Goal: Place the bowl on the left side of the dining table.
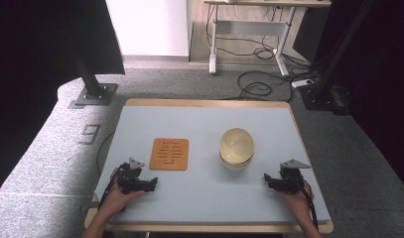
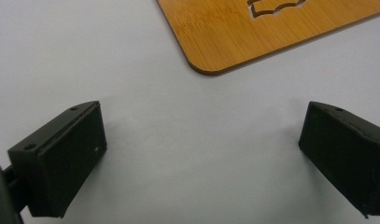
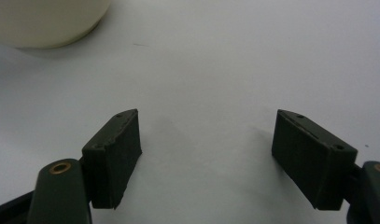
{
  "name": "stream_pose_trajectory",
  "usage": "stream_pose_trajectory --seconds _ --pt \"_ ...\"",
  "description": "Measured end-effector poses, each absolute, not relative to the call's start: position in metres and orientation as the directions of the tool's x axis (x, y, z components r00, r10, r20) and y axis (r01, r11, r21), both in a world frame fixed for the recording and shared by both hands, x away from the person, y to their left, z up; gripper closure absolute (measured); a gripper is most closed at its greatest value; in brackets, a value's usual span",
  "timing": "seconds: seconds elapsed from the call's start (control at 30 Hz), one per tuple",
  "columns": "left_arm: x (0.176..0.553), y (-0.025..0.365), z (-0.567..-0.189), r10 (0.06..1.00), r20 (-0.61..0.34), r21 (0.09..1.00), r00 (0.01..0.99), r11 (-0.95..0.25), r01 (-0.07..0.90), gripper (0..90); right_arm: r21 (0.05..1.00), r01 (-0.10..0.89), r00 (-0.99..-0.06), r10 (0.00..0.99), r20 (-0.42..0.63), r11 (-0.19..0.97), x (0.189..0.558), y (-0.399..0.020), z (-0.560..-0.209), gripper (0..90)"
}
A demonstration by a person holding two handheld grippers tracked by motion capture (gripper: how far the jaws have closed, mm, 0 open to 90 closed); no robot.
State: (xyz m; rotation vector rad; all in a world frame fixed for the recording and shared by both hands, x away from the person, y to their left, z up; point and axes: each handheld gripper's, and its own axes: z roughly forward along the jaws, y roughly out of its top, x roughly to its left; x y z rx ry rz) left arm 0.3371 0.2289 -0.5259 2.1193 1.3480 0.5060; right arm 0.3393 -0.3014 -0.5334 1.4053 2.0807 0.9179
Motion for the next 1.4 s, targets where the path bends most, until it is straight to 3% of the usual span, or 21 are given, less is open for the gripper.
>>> stream_pose_trajectory --seconds 1.1,1.4 --pt "0.3369 0.2288 -0.5259 0.907 0.014 0.644 0.420 -0.329 0.690 0.8 0.742 0.621 -0.366 0.931 -0.009 0.252 0.3389 -0.3007 -0.5330 23.7" --pt "0.3370 0.2288 -0.5258 0.908 0.013 0.644 0.420 -0.329 0.691 0.8 0.750 0.599 -0.367 0.928 -0.055 0.282 0.3347 -0.2952 -0.5298 26.7"
